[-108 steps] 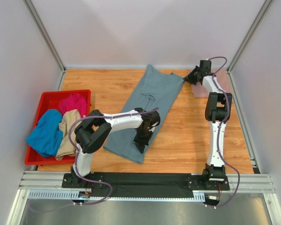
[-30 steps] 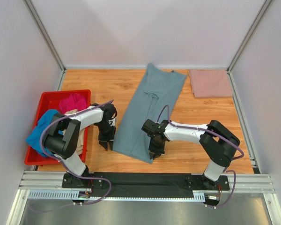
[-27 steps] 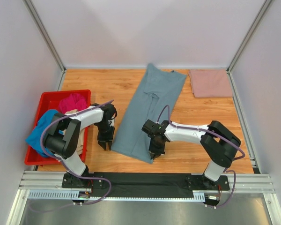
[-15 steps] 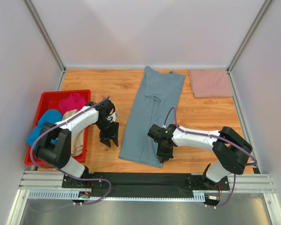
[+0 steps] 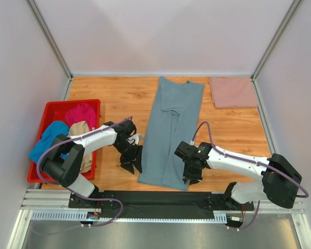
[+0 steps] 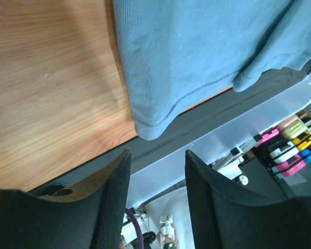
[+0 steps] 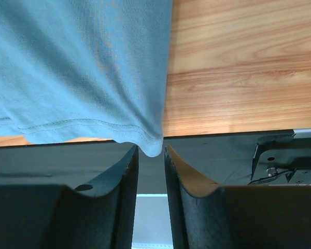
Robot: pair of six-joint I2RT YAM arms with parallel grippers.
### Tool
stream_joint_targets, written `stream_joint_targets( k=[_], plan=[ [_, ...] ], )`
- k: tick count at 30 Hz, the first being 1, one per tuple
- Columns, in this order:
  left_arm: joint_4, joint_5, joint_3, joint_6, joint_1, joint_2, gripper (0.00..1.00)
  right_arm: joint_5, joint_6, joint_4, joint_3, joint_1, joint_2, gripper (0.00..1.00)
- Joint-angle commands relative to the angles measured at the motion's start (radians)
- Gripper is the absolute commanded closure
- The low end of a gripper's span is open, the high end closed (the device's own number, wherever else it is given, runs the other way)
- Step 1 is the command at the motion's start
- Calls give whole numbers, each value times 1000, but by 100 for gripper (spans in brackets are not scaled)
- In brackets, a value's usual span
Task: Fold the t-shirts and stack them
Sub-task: Fold the tshirt
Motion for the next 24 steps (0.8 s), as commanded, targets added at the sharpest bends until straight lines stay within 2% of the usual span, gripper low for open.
stream_joint_targets(
  k=[1, 8, 12, 16, 20, 22, 24],
  plan=[
    [40, 4, -9, -43, -17, 22, 48, 16, 16, -8, 16, 5, -14, 72],
    [3, -105, -47, -102, -78, 84, 60, 13, 22, 0, -5, 4, -41, 76],
    [-2, -157, -66, -125, -100, 104, 62, -6, 30, 23, -44, 5, -65, 77],
    [-50, -208, -55, -140, -103, 104, 64, -26, 33, 53, -85, 2, -91, 71],
    [-146, -332, 43, -128, -102, 50, 61, -27, 31, 75, -105, 4, -149, 66],
    [-122, -324, 72, -123, -103, -11, 57, -53, 33, 116, -128, 4, -169, 61],
    [-48, -240, 72, -126, -102, -60, 49, -69, 43, 148, -156, 4, -195, 58]
  ],
)
